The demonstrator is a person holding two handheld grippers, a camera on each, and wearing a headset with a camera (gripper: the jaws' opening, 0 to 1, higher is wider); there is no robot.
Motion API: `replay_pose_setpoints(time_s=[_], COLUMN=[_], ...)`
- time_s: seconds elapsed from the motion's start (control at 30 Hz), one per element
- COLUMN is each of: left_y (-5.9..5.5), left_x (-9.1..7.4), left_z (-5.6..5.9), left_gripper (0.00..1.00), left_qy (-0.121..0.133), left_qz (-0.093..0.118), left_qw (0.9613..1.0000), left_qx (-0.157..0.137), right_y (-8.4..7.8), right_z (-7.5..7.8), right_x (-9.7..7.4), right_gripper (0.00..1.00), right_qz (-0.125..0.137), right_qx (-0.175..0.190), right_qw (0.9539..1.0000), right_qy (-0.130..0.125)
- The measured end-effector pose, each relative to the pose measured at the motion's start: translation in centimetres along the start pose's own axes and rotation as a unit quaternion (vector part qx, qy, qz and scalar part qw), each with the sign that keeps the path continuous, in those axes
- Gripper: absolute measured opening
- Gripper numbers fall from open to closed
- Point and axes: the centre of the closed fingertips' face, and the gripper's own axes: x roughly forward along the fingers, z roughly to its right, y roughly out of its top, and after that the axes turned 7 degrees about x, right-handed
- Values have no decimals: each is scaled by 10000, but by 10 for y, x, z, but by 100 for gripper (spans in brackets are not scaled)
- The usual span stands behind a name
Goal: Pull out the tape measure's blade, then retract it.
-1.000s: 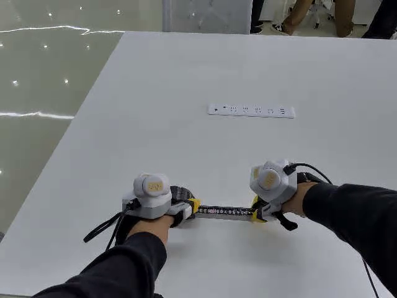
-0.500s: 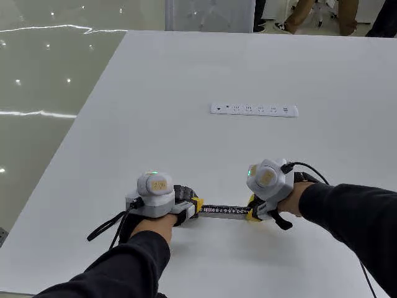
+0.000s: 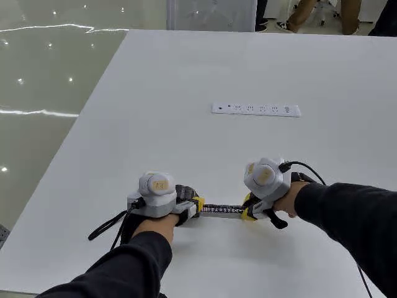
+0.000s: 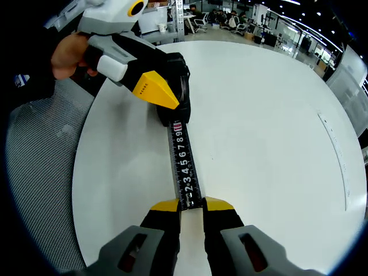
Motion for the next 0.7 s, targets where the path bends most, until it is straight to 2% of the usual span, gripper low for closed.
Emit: replay_pose_setpoints(time_s=[0.3, 0.53, 0.7], left_y=[0, 1, 1], left_x=[0, -1, -2], left_z=[-1, -1, -1], left_gripper=[57, 57, 57], left_qy=[-19, -82, -106], left_qz=[39, 32, 29], left_qw=[10000, 10000, 9999], left_qx=[-7, -27, -53], right_y=[6, 20, 28], right_z=[-2, -11, -10], right_x=[4, 13, 16], right_gripper=[11, 11, 11], right_qz=[35, 132, 153], right_qx=[-36, -58, -39], right_qw=[10000, 9998, 9998], right_qy=[39, 97, 124])
